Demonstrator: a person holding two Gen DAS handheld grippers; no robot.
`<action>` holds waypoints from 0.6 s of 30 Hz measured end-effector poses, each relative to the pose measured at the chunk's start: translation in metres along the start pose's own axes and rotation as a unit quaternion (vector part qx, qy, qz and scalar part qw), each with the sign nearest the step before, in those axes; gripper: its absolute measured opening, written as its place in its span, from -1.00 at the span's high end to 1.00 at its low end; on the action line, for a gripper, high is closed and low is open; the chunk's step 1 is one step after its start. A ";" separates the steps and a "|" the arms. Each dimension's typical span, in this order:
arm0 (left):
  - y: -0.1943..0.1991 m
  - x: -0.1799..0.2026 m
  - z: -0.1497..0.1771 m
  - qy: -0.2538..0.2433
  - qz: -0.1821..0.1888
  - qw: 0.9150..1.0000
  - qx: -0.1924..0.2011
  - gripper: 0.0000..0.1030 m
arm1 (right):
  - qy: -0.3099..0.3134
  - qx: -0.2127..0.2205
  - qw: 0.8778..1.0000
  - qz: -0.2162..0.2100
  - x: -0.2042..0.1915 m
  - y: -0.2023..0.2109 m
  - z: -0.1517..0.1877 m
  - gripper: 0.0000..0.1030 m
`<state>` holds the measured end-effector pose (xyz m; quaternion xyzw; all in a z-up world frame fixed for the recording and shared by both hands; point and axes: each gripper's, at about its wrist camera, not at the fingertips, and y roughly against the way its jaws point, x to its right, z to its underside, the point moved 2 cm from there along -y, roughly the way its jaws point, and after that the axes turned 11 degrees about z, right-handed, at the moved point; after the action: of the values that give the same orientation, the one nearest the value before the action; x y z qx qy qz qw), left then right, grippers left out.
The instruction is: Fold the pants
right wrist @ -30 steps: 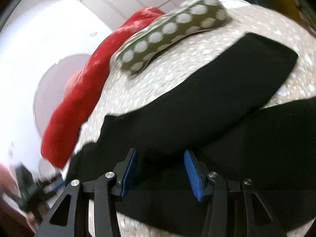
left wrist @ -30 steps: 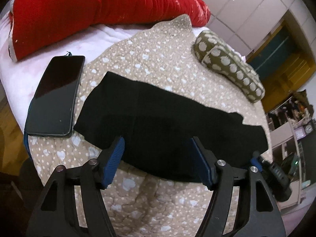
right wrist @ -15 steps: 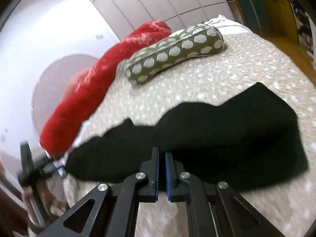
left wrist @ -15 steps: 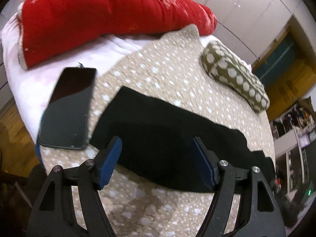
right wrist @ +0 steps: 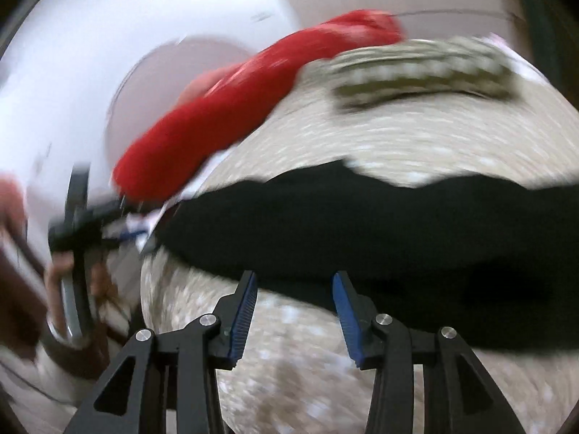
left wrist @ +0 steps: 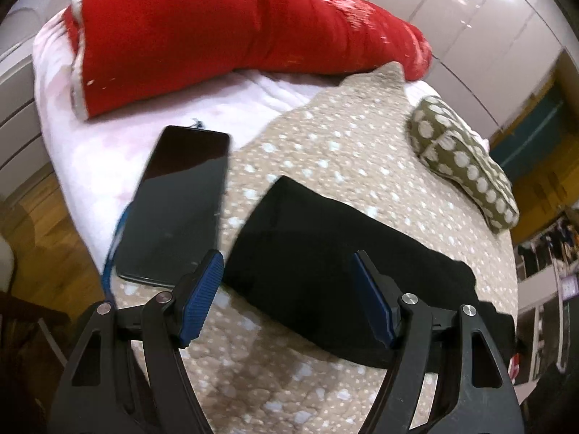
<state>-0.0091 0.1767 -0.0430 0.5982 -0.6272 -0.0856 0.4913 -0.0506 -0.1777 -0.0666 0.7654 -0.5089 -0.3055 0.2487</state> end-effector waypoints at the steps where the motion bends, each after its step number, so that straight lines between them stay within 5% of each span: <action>1: 0.000 -0.003 -0.002 0.007 0.003 1.000 0.001 -0.40 | 0.042 0.001 0.999 -0.006 -0.020 -0.009 -0.003 0.19; 7: 0.007 -0.012 -0.016 0.025 -0.002 1.000 0.016 -0.40 | 0.177 0.013 0.982 -0.070 -0.110 -0.055 -0.013 0.19; 12: 0.016 -0.019 -0.032 0.034 -0.007 0.999 0.038 -0.40 | 0.240 -0.005 0.969 -0.050 -0.139 -0.102 -0.009 0.19; 15: 0.015 -0.023 -0.035 0.035 -0.010 0.999 0.039 -0.40 | 0.196 -0.011 0.978 -0.072 -0.128 -0.117 -0.024 0.64; 18: 0.010 -0.026 -0.035 0.039 -0.009 0.999 0.031 -0.40 | 0.161 -0.022 0.982 -0.097 -0.128 -0.119 -0.038 0.88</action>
<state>0.0039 0.2180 -0.0319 0.6216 -0.6045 -0.0476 0.4959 0.0136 -0.0132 -0.0955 0.8449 -0.3783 -0.2117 0.3133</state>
